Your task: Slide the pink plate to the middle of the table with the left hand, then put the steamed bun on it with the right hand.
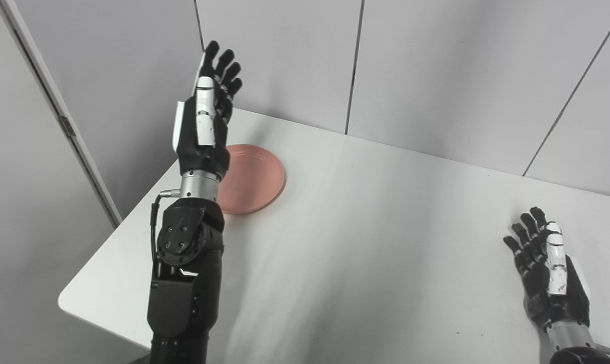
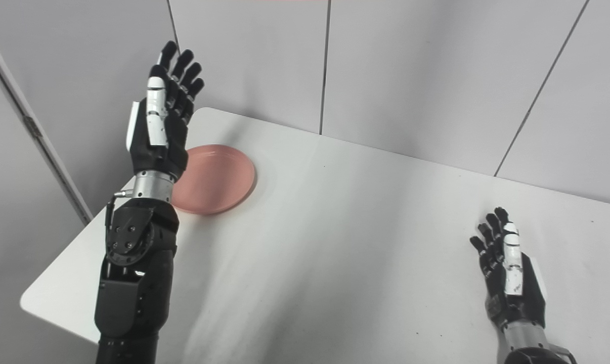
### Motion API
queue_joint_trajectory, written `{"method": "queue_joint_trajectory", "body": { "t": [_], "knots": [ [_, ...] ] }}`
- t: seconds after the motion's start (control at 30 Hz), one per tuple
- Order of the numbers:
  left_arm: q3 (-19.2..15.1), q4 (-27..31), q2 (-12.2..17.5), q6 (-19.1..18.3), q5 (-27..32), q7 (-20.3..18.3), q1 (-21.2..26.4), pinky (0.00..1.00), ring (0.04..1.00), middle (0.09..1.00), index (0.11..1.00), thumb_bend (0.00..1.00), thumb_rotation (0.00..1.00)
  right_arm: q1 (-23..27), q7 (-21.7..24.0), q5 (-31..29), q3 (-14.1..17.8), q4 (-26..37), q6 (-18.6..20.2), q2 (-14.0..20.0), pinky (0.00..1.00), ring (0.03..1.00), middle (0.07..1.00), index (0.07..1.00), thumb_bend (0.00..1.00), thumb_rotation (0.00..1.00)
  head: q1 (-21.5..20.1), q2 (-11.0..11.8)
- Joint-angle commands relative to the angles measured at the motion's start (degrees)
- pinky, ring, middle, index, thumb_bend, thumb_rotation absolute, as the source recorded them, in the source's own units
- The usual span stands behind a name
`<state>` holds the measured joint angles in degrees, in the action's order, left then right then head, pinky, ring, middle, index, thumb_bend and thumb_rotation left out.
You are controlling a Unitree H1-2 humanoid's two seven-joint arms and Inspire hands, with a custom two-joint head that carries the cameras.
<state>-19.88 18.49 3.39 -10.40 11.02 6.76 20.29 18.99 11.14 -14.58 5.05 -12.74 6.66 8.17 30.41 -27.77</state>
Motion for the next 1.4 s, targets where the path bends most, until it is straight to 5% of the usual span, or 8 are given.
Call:
{"method": "queue_joint_trajectory", "body": {
  "t": [0.0,0.33,1.37],
  "knots": [
    [-1.40,-0.03,1.84,2.58,1.20,1.09,2.38,0.94,0.934,0.938,0.933,0.47,1.00,-1.31,-0.66,0.15,0.26,-0.32,3.26,0.50,1.00,1.000,1.000,1.000,0.11,1.00,0.06,-0.05],
    [-6.19,-6.32,5.51,5.68,4.21,1.49,1.88,0.95,0.936,0.933,0.938,0.49,1.00,-1.30,-0.57,-0.16,0.37,-0.18,3.45,0.47,1.00,1.000,1.000,1.000,0.10,1.00,0.11,-0.39],
    [-10.31,-23.08,8.93,7.63,9.38,2.83,2.40,0.95,0.927,0.929,0.943,0.45,1.00,-1.76,-1.35,-0.15,0.21,1.39,4.18,0.17,1.00,1.000,1.000,1.000,0.09,1.00,0.16,-1.02]
  ]
}}
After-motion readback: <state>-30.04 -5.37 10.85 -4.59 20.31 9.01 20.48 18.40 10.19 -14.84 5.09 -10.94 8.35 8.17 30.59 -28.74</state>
